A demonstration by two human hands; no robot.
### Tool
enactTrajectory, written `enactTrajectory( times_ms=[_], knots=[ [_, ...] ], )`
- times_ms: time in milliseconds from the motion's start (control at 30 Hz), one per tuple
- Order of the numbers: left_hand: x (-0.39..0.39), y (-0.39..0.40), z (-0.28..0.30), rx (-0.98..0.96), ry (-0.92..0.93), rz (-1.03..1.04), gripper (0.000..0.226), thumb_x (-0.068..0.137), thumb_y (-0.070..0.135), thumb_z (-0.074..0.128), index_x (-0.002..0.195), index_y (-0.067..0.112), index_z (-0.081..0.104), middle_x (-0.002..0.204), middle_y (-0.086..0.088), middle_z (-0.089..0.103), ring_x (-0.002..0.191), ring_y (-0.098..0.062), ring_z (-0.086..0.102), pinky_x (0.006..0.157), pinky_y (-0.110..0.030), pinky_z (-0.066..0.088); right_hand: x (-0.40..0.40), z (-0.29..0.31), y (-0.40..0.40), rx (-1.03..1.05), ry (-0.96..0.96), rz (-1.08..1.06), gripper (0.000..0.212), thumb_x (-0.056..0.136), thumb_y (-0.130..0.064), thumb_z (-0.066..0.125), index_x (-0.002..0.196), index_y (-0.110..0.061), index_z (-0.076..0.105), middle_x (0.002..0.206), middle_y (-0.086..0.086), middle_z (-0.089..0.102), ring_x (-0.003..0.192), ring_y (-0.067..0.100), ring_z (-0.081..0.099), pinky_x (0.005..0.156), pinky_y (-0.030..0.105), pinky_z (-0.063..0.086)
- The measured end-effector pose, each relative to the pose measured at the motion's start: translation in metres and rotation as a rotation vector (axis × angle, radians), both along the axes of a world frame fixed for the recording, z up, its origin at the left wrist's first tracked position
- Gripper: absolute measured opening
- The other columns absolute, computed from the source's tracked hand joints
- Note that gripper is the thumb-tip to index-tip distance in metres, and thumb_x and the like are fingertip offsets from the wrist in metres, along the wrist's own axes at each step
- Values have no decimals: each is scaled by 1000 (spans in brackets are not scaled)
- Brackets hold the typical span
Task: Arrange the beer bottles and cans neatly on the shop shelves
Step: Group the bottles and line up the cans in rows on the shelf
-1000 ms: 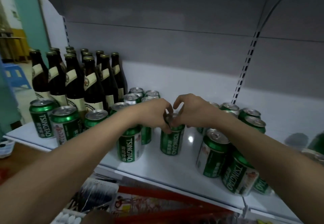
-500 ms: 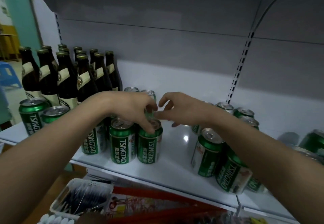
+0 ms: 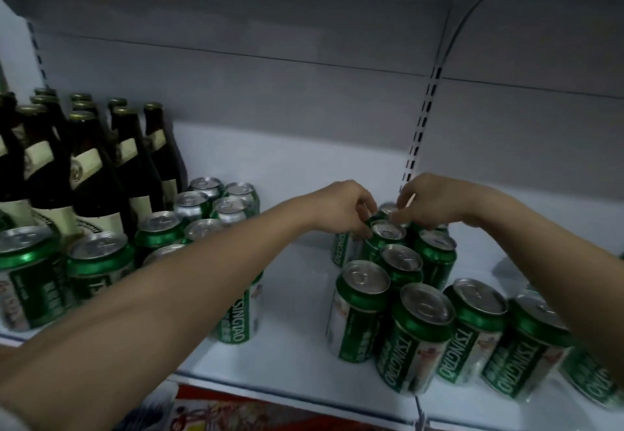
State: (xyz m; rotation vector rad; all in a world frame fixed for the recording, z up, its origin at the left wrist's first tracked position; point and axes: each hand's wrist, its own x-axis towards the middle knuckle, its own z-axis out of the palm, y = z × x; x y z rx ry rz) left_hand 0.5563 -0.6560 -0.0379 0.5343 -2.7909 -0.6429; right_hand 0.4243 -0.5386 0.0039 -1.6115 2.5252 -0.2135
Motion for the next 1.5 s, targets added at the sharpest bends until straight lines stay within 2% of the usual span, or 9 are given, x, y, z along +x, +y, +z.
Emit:
enactTrajectory(
  times_ms=[100,267,467,600,767,933,1167,1333,1500],
  knots=[
    [-21,1,-9,-59,-49,-21,41,78,21,81,115,10,69,111,-5,71,103,-21,64,92,-37,52,-5,-15,-2,18,-14,5,49,78,-45,76,99,-1,74,98,15,73,89,31,69,72,34,52],
    [-32,-1,-14,-111,-40,-4,38,83,8,74,120,10,69,114,-6,70,103,-19,64,87,-29,52,-9,-34,-8,-83,16,10,40,75,-33,79,96,2,74,96,20,72,79,28,64,65,30,41],
    [-14,2,0,61,156,66,49,80,10,77,127,9,63,103,1,71,97,-16,65,93,-30,49,-4,-25,3,-329,-82,12,55,78,-38,81,122,-13,63,114,2,67,98,20,64,85,34,53],
    [15,12,34,229,366,60,56,81,11,78,134,13,57,113,6,63,102,-17,64,94,-33,53,11,7,15,-609,-246,100,53,79,-27,82,125,-15,58,103,-3,61,94,18,64,83,34,54],
    [64,31,76,203,444,63,72,77,24,82,141,16,50,133,9,55,110,-5,59,93,-19,50,51,39,19,-808,-316,162,40,80,-31,81,114,-19,66,98,-5,62,95,15,63,91,40,55],
    [112,53,81,-4,464,83,54,73,18,85,116,35,56,103,28,54,87,22,53,70,6,36,106,39,18,-884,-334,239,28,80,-35,81,99,-18,70,79,-12,62,75,4,63,68,28,53],
    [187,66,57,28,391,194,38,70,23,86,104,32,71,88,20,72,75,10,64,64,-11,47,166,16,20,-757,-345,313,37,70,-54,82,88,-23,71,73,-7,66,69,16,65,68,44,58],
    [210,76,27,43,283,234,42,67,25,88,106,25,72,92,9,72,85,-3,66,75,-26,54,187,-12,30,-632,-315,318,35,73,-52,80,92,-24,71,82,-8,66,70,10,62,63,32,51],
    [206,74,-11,-81,121,305,47,62,33,89,103,21,69,95,5,68,87,-12,63,78,-40,53,197,-49,33,-536,-285,295,31,77,-43,80,95,-19,69,83,-12,56,81,12,59,71,33,53]
  ],
)
